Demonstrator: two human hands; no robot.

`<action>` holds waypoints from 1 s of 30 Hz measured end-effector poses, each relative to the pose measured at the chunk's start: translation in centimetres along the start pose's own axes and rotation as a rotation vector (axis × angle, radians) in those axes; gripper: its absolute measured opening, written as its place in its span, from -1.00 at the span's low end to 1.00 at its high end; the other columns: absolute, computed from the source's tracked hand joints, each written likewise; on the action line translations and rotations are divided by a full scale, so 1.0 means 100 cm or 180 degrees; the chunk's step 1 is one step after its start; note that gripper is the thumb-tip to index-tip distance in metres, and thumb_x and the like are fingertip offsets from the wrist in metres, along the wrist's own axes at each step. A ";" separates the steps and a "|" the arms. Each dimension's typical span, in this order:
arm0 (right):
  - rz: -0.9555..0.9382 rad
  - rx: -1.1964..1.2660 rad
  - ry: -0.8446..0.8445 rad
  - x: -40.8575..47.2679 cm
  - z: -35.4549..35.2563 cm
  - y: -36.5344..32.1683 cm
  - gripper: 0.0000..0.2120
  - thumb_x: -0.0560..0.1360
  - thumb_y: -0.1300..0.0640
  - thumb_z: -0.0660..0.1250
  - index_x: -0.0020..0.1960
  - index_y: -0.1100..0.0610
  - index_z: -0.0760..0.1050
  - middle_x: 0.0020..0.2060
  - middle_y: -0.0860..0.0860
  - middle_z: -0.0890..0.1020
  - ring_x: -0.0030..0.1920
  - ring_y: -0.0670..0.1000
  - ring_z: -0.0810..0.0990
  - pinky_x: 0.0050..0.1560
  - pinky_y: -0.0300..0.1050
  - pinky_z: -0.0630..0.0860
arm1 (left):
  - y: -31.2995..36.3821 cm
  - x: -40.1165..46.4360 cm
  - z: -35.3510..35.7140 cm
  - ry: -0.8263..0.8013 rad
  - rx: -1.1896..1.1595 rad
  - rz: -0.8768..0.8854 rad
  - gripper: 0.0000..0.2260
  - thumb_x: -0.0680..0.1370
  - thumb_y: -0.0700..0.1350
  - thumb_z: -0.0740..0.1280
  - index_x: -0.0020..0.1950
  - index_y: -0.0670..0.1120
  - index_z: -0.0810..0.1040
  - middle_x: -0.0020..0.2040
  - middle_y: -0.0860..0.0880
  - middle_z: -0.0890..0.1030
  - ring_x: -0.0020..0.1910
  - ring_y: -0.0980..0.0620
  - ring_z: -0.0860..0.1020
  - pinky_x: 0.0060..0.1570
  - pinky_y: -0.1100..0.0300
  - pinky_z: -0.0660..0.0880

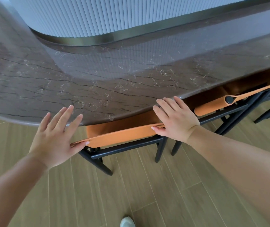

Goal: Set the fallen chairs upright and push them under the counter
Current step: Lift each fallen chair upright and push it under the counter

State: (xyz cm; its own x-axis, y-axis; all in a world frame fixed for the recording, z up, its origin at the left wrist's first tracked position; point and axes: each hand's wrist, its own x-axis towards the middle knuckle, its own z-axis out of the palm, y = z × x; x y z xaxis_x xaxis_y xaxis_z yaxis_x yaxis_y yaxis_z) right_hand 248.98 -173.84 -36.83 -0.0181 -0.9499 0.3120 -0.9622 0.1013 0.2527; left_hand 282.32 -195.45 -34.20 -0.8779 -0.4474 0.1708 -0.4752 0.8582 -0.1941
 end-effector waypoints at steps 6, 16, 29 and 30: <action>-0.0053 -0.0039 0.0050 -0.001 0.003 0.001 -0.40 0.49 -0.23 0.34 0.29 0.22 0.48 0.29 0.22 0.53 0.30 0.24 0.49 0.36 0.26 0.36 | 0.000 -0.003 0.004 0.0020 -0.0173 -0.0103 -0.24 0.44 0.35 0.20 0.42 -0.18 0.46 0.52 -0.26 0.29 0.45 -0.27 0.35 0.42 -0.24 0.21; -0.0070 0.0028 0.0013 0.004 0.000 -0.015 -0.42 0.50 -0.20 0.34 0.31 0.21 0.46 0.34 0.23 0.49 0.36 0.25 0.45 0.39 0.26 0.33 | -0.014 -0.005 0.001 -0.0274 -0.0469 -0.0335 -0.16 0.40 0.43 0.16 0.46 -0.15 0.42 0.58 -0.14 0.20 0.45 -0.27 0.28 0.54 0.04 -0.07; -0.0031 0.0002 0.0176 0.003 0.006 -0.011 -0.43 0.50 -0.23 0.33 0.25 0.23 0.50 0.31 0.23 0.52 0.33 0.23 0.48 0.39 0.25 0.33 | -0.010 -0.002 -0.005 -0.0738 -0.1135 -0.0894 -0.12 0.32 0.33 0.37 0.57 0.09 0.21 0.57 0.18 -0.05 0.57 -0.18 0.08 0.49 -0.15 0.14; -0.0017 -0.0007 0.0162 0.002 0.006 -0.010 -0.42 0.50 -0.24 0.33 0.25 0.23 0.50 0.30 0.23 0.52 0.33 0.23 0.48 0.39 0.25 0.34 | -0.009 -0.002 -0.005 -0.0741 -0.1162 -0.0886 -0.13 0.32 0.32 0.38 0.57 0.10 0.20 0.59 0.16 -0.03 0.57 -0.18 0.07 0.50 -0.12 0.10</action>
State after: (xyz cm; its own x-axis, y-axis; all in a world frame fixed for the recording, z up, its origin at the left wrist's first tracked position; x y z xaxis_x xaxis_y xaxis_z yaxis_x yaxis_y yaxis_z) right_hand 249.77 -174.34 -37.54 0.0008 -0.9342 0.3568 -0.9617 0.0971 0.2564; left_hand 282.92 -196.02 -33.61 -0.7308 -0.6800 -0.0596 -0.6775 0.7118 0.1850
